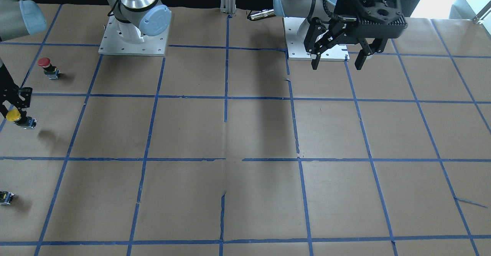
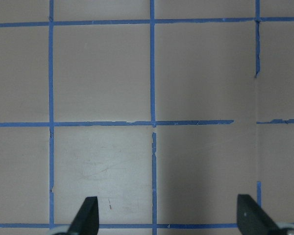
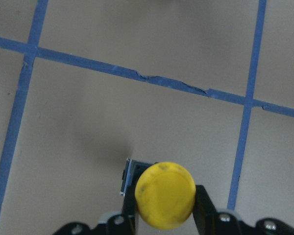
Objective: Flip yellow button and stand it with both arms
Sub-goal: 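Lower the yellow button upright onto the table with the right gripper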
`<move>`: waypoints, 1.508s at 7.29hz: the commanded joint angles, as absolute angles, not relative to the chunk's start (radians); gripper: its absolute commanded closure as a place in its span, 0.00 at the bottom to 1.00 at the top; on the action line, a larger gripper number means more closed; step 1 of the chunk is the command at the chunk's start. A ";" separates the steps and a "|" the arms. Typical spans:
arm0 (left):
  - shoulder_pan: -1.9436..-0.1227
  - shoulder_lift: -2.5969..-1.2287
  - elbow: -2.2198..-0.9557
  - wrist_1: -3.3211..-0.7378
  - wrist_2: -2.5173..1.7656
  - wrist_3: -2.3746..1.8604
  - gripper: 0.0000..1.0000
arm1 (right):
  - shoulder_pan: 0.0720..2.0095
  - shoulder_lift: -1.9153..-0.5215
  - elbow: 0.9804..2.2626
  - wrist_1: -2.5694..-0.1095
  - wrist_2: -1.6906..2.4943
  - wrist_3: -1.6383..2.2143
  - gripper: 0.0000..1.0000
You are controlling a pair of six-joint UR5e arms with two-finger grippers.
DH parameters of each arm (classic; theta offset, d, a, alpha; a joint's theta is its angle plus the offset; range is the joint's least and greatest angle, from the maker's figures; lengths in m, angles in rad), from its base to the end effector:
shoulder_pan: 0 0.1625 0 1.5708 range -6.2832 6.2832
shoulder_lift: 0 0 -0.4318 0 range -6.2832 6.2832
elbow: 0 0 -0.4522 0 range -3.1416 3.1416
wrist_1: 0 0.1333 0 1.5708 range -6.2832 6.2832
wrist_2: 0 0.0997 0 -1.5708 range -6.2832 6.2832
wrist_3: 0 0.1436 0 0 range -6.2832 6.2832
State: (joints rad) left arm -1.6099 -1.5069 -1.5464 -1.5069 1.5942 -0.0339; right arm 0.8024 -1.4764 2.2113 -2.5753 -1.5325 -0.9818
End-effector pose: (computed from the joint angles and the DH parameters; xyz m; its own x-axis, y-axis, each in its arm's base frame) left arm -0.1511 -0.5377 0.5065 -0.9998 0.0020 -0.0180 0.0048 0.9883 -0.1523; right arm -0.2550 -0.4635 0.1774 -0.9601 -0.1945 0.2010 -0.2312 0.9564 -0.1786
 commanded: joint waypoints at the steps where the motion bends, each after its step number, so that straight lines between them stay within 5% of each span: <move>1: -1.608 -1.499 -1.565 -1.509 1.585 -0.029 0.00 | 0.802 -1.441 2.217 -2.606 -1.528 -0.982 0.84; 3: -1.606 -1.499 -1.563 -1.506 1.586 -0.029 0.00 | 0.802 -1.436 2.217 -2.622 -1.526 -0.982 0.81; 7: -1.606 -1.497 -1.565 -1.506 1.585 -0.029 0.00 | 0.802 -1.433 2.218 -2.620 -1.526 -0.977 0.38; 9: -1.605 -1.496 -1.565 -1.506 1.586 -0.029 0.00 | 0.802 -1.434 2.218 -2.612 -1.525 -0.945 0.04; 11: -1.605 -1.496 -1.560 -1.506 1.585 -0.029 0.00 | 0.804 -1.456 2.218 -2.600 -1.528 -0.927 0.00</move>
